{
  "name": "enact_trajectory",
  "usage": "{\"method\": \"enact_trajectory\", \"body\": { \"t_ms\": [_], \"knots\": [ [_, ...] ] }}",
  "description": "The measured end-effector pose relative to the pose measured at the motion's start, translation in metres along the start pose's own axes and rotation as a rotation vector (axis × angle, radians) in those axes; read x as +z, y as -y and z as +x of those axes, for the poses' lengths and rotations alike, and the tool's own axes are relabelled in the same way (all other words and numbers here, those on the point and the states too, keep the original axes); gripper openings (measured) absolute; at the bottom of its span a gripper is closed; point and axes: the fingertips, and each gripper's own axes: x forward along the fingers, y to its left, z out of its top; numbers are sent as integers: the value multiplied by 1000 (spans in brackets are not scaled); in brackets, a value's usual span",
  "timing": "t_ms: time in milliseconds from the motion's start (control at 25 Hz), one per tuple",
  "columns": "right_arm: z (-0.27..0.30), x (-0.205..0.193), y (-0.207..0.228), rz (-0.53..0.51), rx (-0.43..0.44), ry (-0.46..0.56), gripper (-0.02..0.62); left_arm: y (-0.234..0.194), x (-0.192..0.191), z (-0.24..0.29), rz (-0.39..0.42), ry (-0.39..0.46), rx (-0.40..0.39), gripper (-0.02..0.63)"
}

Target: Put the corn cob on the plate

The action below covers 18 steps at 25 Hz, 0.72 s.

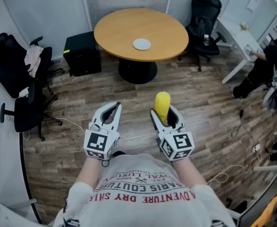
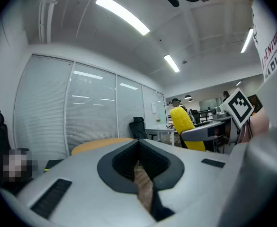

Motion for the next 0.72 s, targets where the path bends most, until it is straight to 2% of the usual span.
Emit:
{"method": "enact_trajectory", "body": {
  "t_ms": [320,560,720],
  "knots": [
    [3,-2,1,16,-3,-1,263,-1,-2,1,7,-1,3,32],
    [-1,-4,4,50,-7,5,262,-1,-4,0,-22,-3,11,32],
    [-1,-9,10,70,-7,-8,262,5,-8,3,-8,-13,1,32]
  ]
}}
